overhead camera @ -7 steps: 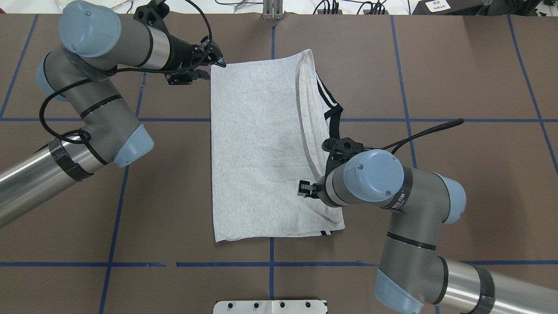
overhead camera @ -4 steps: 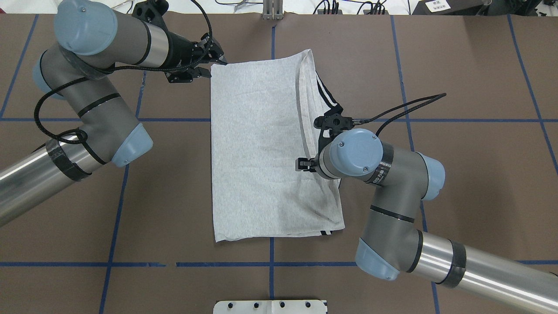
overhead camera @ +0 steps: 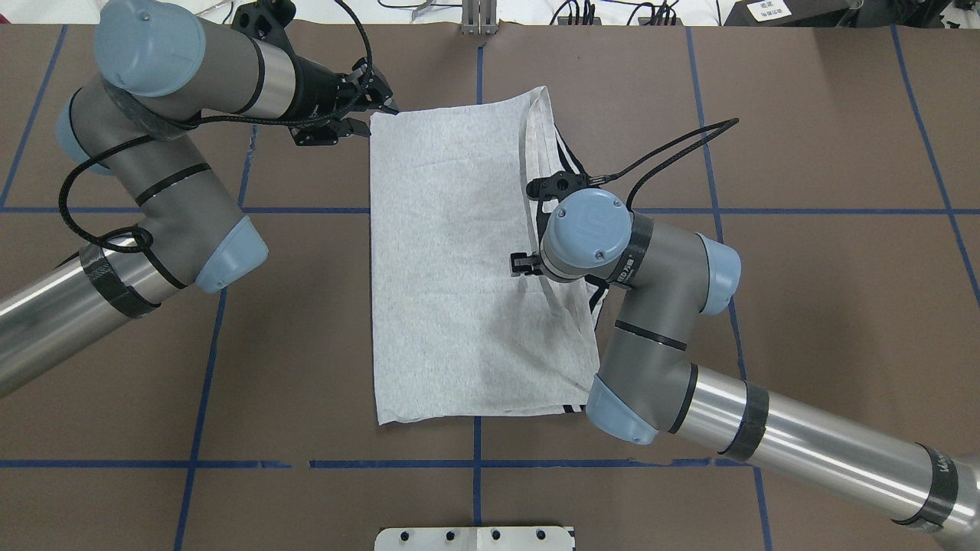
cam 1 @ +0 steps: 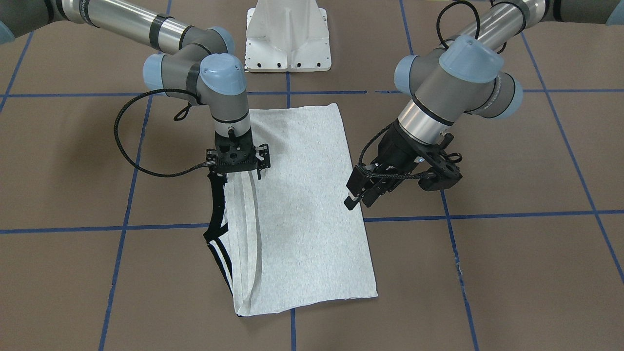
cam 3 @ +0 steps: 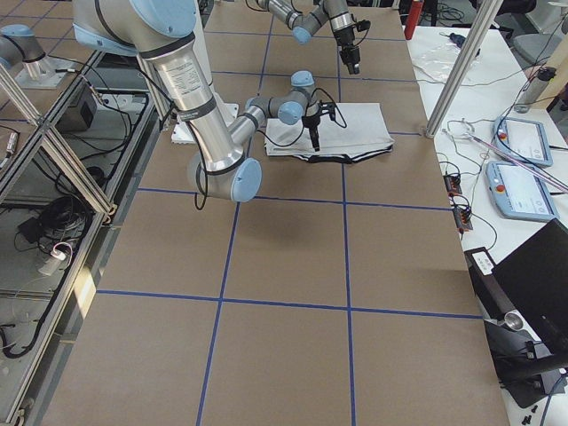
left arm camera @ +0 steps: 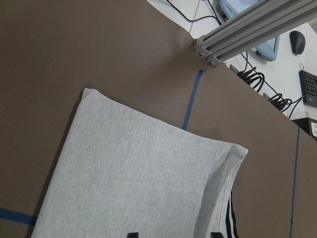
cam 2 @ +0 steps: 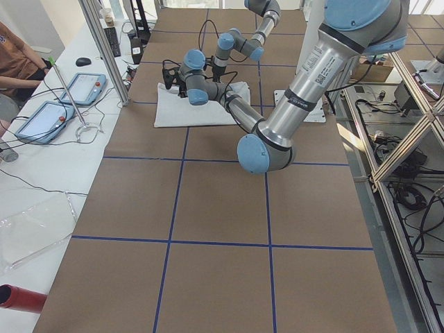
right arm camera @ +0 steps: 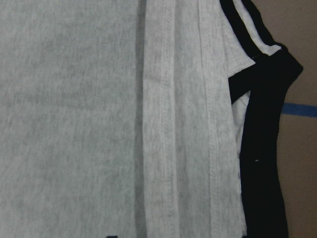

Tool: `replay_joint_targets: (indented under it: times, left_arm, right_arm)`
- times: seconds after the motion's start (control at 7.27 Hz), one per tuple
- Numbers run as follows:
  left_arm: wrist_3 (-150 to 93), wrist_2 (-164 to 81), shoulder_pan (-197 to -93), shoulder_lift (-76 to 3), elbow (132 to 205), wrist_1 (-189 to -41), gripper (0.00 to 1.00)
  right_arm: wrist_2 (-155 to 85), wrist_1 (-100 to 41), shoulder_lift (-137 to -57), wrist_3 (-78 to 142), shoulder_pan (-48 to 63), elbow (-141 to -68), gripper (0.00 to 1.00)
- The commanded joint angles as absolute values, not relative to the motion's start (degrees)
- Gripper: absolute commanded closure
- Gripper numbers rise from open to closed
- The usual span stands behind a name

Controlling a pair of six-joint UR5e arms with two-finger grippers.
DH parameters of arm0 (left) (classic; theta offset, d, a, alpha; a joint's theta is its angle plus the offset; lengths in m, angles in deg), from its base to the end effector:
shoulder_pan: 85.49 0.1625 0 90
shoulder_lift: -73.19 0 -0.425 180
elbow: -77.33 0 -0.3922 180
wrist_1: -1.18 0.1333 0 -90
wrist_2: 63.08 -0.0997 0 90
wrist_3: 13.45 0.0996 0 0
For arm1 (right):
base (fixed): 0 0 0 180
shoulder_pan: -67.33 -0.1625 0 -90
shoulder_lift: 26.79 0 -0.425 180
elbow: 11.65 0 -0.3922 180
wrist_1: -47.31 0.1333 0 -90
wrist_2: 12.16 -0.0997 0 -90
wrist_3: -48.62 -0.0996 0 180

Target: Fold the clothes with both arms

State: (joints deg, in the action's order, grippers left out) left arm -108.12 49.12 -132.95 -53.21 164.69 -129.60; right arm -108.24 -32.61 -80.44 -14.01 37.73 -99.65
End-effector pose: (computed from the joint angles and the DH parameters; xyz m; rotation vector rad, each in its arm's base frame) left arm 0.3985 -0.5758 0.2151 0.1618 1.3299 -0.5204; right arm -0.5621 -0.4605 0.2844 0.2809 -0.7289 -0.0042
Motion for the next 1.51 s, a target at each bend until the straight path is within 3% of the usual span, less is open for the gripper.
replay_joint_targets:
  times: [0.0, 0.55, 0.96, 1.38]
  left_arm:
    - [-108.11, 49.15, -132.95, -53.2, 164.69, -129.6, 0.42]
    - [-108.11, 49.24, -133.04, -52.85, 165.48, -129.34, 0.42]
    - [-108.11, 49.68, -132.95, -52.85, 167.24, -126.53, 0.42]
    - [-108.11, 49.68, -132.95, -52.85, 167.51, -126.53, 0.42]
  right_arm:
    - [-108.4, -32.76, -80.58, -10.28, 36.49, -98.49, 0.12]
    - [-109.62, -32.5, -82.85, -4.84, 34.38, -97.96, 0.12]
    - [-110.86, -34.32, -86.74, -4.01, 33.23, -104.1, 0.09]
    - [-108.95, -36.28, -87.69, -27.47, 37.42, -112.7, 0.09]
